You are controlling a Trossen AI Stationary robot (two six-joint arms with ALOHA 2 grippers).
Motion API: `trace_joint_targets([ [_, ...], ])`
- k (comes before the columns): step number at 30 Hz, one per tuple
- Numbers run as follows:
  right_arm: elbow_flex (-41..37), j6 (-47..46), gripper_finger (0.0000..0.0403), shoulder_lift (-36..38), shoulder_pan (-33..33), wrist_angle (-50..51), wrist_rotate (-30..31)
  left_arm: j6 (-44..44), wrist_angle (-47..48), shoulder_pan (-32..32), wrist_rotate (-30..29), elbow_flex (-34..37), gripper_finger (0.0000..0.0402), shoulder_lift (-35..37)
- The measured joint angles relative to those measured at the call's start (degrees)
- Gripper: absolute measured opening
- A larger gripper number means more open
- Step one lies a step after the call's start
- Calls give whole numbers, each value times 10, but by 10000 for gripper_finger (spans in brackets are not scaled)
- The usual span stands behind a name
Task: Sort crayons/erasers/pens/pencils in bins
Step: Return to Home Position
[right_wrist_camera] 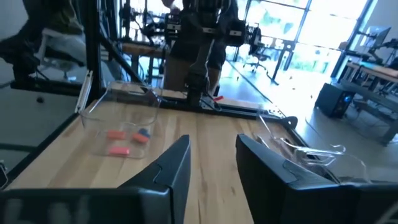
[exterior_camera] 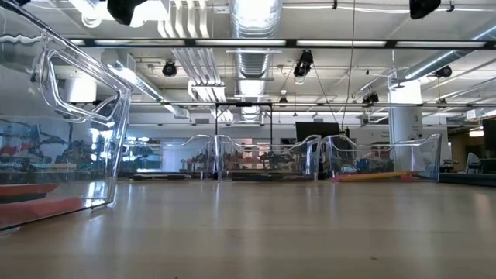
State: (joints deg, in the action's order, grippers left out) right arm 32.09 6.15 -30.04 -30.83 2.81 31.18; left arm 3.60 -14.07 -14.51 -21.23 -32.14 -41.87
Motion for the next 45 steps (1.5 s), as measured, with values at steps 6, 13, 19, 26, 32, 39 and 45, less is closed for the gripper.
trace_joint_targets([
  [6, -75, 12, 98, 131, 1, -1, 4, 3, -64, 3, 2, 78, 175, 80],
  [13, -124, 28, 61, 268, 1, -12, 93, 3, -127, 9, -2, 161, 175, 153],
  [19, -167, 58, 28, 298, 2, -24, 85, 2, -152, 20, -2, 212, 175, 205],
  [26, -217, 75, 9, 280, 6, -79, 29, 2, -160, 22, -11, 248, 175, 273],
  [32, -257, 57, 8, 289, 26, -113, 2, 2, -156, 22, -17, 285, 175, 321],
  [39, -311, 49, 8, 284, 71, -190, -59, 0, -155, 22, -17, 308, 175, 361],
  [45, -314, 8, 8, 278, 123, -177, -120, 4, -139, 22, -16, 308, 175, 369],
])
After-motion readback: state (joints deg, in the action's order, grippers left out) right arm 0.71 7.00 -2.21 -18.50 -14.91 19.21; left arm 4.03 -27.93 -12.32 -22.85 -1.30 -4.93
